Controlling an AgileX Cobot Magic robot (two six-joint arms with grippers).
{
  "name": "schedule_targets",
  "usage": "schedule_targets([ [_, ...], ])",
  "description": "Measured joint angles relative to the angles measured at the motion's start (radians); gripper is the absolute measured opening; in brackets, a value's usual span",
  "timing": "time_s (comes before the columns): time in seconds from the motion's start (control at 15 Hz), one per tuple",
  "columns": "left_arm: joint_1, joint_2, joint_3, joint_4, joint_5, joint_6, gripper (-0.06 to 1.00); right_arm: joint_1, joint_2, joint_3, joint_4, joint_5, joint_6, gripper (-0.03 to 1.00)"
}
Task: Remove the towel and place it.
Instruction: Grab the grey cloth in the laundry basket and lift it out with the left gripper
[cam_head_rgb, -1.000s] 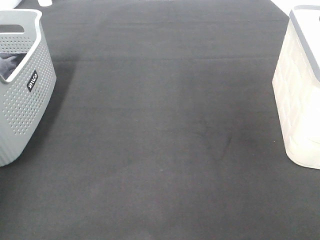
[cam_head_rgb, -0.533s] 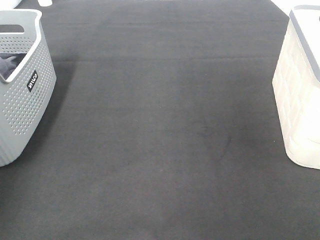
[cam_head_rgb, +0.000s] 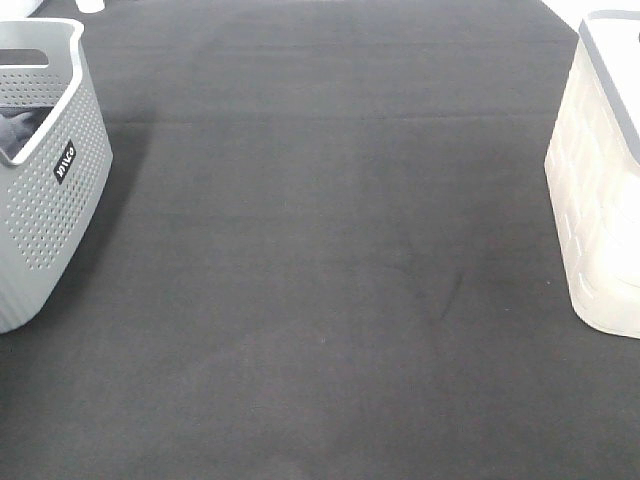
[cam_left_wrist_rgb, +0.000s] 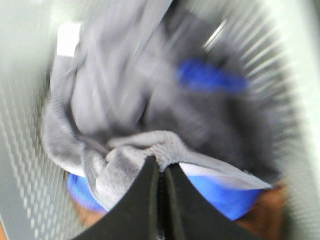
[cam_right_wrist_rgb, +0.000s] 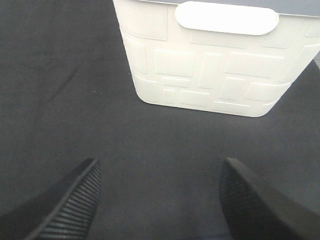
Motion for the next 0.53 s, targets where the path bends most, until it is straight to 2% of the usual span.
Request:
schedule_targets([
  [0.13,0.0,-0.124,-0.023,-0.168,0.002,0.055,0.0,0.0,0.0,0.0,0.0,0.0,0.0,0.62],
  [0.27,0.0,-0.16,-0.023,-0.191,0.003,0.058,0.0,0.0,0.0,0.0,0.0,0.0,0.0,0.62],
  [0.53,0.0,-0.262,-0.023,-0.333,0.005,0.085,0.0,0.0,0.0,0.0,0.0,0.0,0.0,0.62],
])
